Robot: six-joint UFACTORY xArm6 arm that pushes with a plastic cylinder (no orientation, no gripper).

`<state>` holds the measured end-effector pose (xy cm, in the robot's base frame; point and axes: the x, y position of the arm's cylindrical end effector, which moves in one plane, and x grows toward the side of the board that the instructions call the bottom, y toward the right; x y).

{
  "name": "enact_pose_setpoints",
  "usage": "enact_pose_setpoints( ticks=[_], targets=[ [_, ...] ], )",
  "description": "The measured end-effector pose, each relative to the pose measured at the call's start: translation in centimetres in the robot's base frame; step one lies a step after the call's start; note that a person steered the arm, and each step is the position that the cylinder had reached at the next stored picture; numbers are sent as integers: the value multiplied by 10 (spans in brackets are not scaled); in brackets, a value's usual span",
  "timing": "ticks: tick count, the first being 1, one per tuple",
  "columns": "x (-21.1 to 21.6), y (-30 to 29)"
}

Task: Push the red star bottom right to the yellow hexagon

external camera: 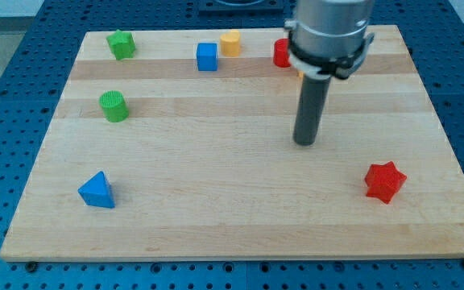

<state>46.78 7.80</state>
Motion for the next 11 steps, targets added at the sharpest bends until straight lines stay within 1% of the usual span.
enact_pose_setpoints(
  ticks=[2,3,5,7,11],
  targets=[
    [88,-12],
    [108,-2],
    [110,63],
    [109,105],
    [70,114]
  ],
)
